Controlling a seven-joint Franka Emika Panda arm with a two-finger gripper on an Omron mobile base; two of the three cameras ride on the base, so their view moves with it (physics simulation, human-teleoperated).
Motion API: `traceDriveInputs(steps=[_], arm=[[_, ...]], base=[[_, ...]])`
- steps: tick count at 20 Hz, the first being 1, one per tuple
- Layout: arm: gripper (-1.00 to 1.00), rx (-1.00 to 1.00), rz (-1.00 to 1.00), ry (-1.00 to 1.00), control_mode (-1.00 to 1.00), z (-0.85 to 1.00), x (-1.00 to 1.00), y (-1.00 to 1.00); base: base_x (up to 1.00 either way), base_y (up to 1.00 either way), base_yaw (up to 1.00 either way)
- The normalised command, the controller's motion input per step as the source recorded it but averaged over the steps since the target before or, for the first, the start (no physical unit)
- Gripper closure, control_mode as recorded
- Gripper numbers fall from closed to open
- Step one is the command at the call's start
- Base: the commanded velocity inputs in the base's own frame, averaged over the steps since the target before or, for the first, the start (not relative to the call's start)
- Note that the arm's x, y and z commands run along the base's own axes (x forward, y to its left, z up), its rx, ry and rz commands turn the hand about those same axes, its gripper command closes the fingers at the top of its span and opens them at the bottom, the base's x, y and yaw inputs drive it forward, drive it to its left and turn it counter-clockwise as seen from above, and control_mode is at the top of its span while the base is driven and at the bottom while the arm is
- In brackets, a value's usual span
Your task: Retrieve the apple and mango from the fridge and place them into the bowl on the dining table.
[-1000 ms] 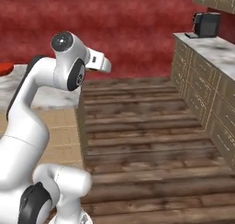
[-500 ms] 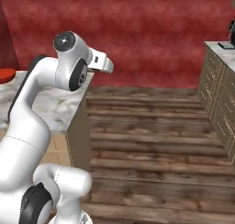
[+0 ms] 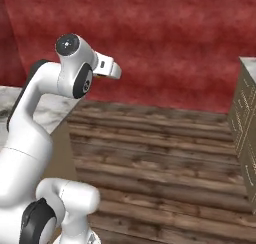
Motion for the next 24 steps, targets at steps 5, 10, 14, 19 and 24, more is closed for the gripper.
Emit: traceDriveInputs(steps=[5,10,14,19,24], arm=[[1.00,0.00,0.00,0.00,1.00,0.00,0.00,0.00],[1.00,0.00,0.00,0.00,1.00,0.00,0.00,0.00],[1.00,0.00,0.00,0.00,1.00,0.00,0.00,0.00],[1.00,0.00,0.00,0.00,1.00,0.00,0.00,0.00],[1.00,0.00,0.00,0.00,1.00,0.00,0.00,0.00]], base=[[1.00,-0.59,0.25],[1.00,-0.33,0.35],[1.00,-0.45,0.43],[1.00,-0.66,0.45],[1.00,-0.66,0.46]])
